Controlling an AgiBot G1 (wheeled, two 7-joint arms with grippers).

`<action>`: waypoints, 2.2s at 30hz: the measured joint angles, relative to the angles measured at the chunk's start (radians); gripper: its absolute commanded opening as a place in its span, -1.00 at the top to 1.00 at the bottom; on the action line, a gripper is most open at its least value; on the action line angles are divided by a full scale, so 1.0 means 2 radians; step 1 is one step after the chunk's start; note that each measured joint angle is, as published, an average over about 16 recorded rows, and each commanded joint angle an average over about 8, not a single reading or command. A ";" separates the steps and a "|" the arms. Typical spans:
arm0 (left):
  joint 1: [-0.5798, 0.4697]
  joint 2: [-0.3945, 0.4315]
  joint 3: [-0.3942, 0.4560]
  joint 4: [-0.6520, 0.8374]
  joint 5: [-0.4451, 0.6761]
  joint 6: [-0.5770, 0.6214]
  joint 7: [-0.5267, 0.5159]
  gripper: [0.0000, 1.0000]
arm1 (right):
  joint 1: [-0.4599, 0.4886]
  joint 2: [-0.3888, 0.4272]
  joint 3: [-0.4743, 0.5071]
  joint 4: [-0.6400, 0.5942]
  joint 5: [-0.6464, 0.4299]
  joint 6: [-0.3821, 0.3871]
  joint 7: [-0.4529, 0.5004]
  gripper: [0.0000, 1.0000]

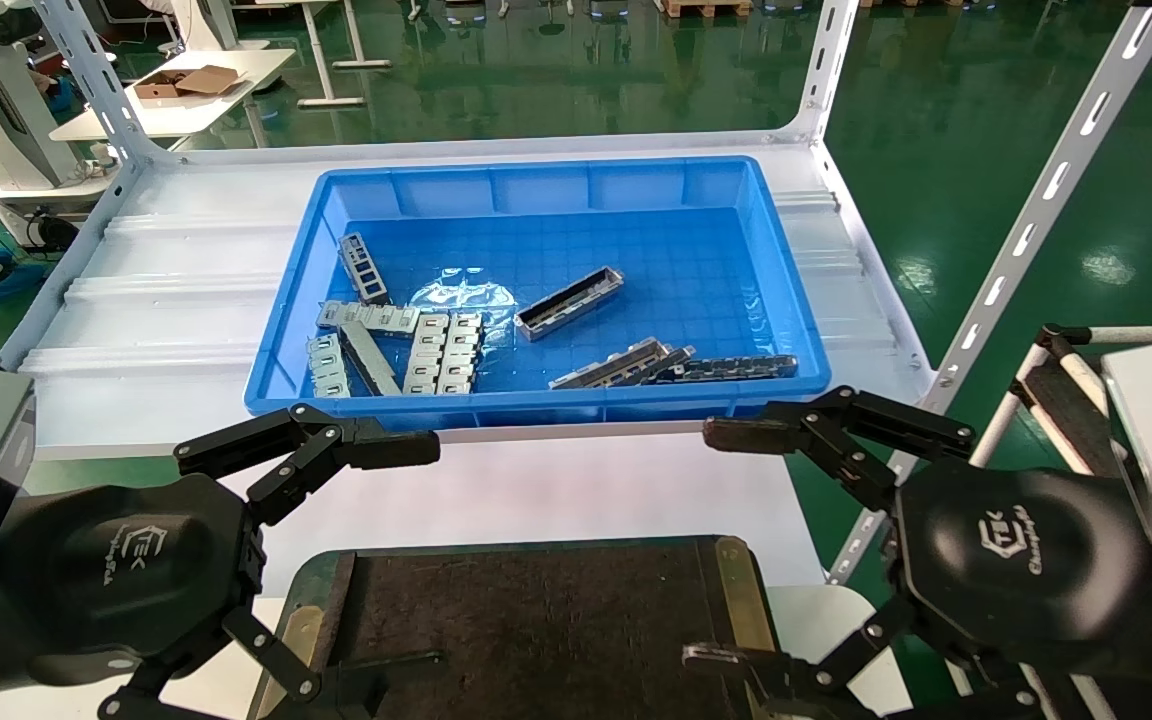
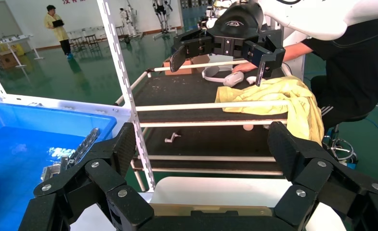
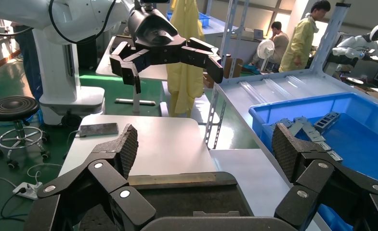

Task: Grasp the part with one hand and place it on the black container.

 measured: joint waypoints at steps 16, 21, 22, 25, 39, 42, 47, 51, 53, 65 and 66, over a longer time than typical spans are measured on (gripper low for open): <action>0.000 0.000 0.000 0.000 0.000 0.000 0.000 -1.00 | 0.000 0.000 0.000 0.000 0.000 0.000 0.000 -1.00; 0.000 0.000 0.000 0.000 0.000 0.000 0.000 -1.00 | 0.000 0.000 0.000 0.000 0.000 0.000 0.000 -1.00; 0.000 0.000 0.000 0.000 0.000 0.000 0.000 -1.00 | 0.000 0.000 0.000 0.000 0.000 0.000 0.000 -1.00; -0.001 0.000 0.000 0.001 0.002 -0.001 0.001 -1.00 | 0.000 0.000 0.000 0.000 0.000 0.000 0.000 -1.00; -0.017 0.024 0.006 0.025 0.021 -0.021 0.014 -1.00 | 0.000 0.000 0.000 0.000 0.000 0.000 0.000 -1.00; -0.026 0.038 0.011 0.039 0.031 -0.030 0.019 -1.00 | 0.000 0.000 0.000 0.000 0.000 0.000 0.000 -1.00; -0.048 0.065 0.023 0.071 0.056 -0.045 0.029 -1.00 | 0.000 0.000 0.000 0.000 0.000 0.000 0.000 -1.00; -0.070 0.092 0.035 0.106 0.080 -0.059 0.039 -1.00 | 0.000 0.000 0.000 0.000 0.000 0.000 0.000 -1.00; -0.083 0.106 0.040 0.126 0.093 -0.068 0.047 -1.00 | 0.000 0.000 0.000 0.000 0.000 0.000 0.000 -1.00; -0.164 0.193 0.070 0.279 0.161 -0.115 0.106 -1.00 | 0.000 0.000 -0.001 0.000 0.000 0.000 0.000 -1.00; -0.171 0.201 0.072 0.295 0.165 -0.119 0.112 -1.00 | 0.000 0.000 -0.001 0.000 0.000 0.000 0.000 -1.00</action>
